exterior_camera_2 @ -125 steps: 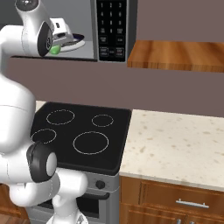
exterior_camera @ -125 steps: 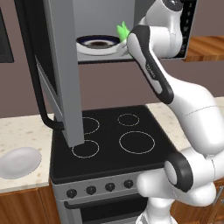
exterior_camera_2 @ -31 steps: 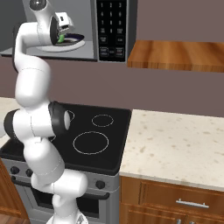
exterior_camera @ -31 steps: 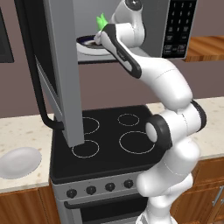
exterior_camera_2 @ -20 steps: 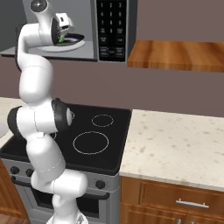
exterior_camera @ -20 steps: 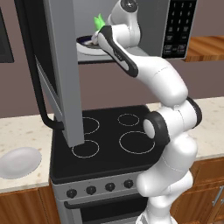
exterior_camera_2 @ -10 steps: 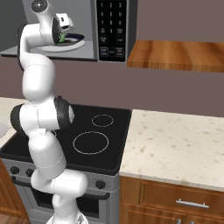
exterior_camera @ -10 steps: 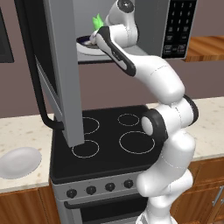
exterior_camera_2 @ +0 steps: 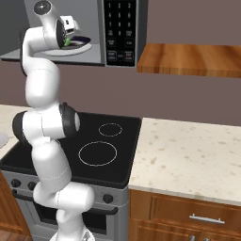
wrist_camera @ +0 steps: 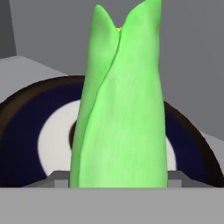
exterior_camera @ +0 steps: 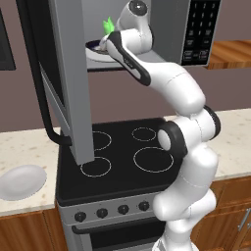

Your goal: Pick the corn from the counter and place it in the microwave. Then turn on the microwave.

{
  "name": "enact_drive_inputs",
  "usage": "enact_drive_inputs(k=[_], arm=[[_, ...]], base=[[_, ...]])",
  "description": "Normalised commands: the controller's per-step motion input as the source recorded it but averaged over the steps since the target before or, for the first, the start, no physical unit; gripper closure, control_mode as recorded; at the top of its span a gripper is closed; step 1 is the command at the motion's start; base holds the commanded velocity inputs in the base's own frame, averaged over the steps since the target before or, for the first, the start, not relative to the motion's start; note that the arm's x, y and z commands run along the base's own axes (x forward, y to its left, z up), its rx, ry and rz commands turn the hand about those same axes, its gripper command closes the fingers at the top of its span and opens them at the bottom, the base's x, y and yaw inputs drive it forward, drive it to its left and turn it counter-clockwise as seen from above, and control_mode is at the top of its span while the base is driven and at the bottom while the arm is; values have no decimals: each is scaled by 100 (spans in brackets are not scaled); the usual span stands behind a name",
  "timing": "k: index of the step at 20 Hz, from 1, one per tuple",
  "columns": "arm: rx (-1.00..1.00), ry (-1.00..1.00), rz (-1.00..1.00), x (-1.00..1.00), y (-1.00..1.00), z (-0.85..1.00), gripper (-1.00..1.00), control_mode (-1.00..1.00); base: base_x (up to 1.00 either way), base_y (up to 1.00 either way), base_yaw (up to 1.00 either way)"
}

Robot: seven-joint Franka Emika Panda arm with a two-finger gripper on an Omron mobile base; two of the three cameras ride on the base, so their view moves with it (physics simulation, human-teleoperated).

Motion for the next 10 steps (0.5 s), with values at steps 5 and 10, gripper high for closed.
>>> enact_drive_inputs(k=[5,10], arm=[[0,0,-2,11,1,0,100,-100],[0,0,-2,10,0,0,100,-100]], base=[[0,0,0],[0,0,0]])
